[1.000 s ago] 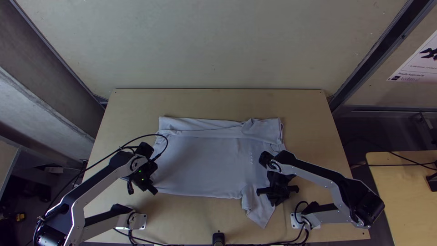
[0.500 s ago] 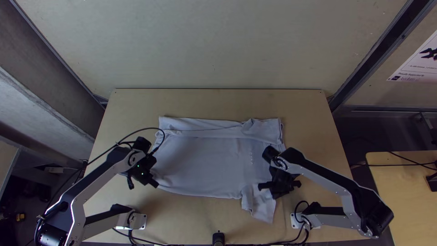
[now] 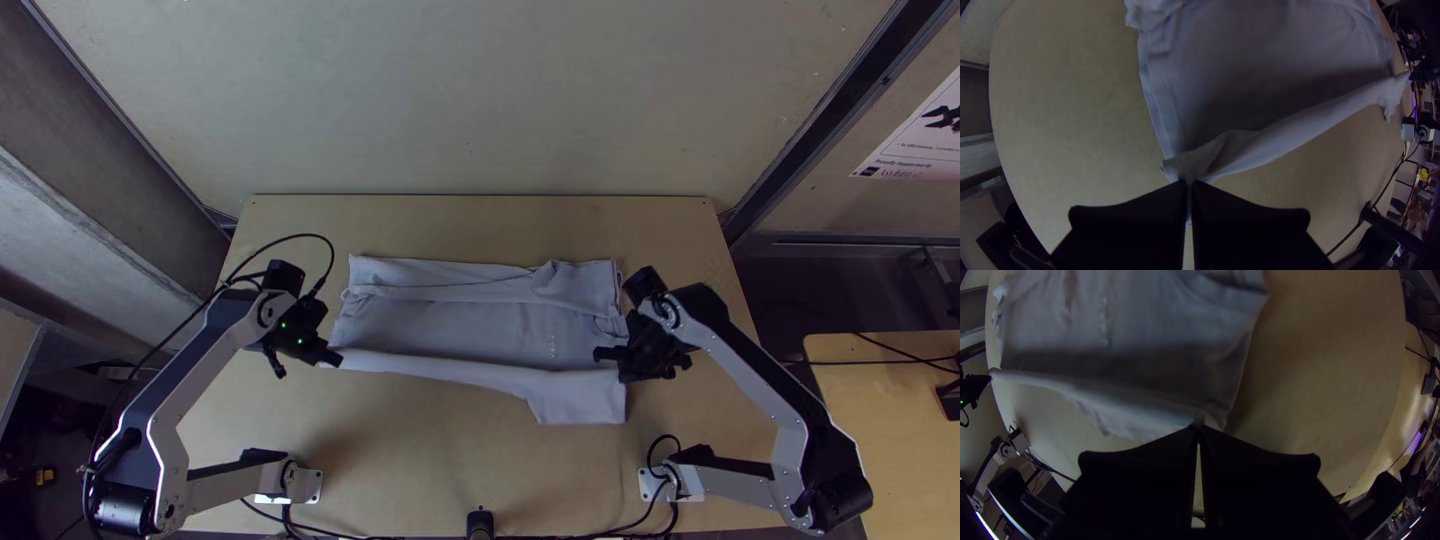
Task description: Fold the t-shirt
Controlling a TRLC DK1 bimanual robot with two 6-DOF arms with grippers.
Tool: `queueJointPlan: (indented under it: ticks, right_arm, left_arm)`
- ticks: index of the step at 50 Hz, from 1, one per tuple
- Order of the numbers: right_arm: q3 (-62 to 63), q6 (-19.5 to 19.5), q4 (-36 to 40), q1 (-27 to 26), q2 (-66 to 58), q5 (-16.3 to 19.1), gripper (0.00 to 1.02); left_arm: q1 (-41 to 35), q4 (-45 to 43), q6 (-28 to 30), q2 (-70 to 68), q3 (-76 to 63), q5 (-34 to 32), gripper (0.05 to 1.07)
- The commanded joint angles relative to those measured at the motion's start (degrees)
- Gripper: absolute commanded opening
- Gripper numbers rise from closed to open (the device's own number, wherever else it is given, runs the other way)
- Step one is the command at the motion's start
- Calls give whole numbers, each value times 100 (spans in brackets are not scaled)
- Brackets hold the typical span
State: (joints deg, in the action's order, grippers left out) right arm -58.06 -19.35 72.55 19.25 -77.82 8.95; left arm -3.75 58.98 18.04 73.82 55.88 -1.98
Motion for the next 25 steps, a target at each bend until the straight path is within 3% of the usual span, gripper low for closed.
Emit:
queueJointPlan:
  ticks: [1, 25]
  right_arm:
    - [-434, 195, 92, -184, -269, -95, 2]
    - [-2113, 547, -4, -808, -1798, -271, 2]
  left_arm:
    - [58, 78, 94, 212, 424, -13, 8]
    - [-12, 8, -134, 1600, 2217, -13, 8]
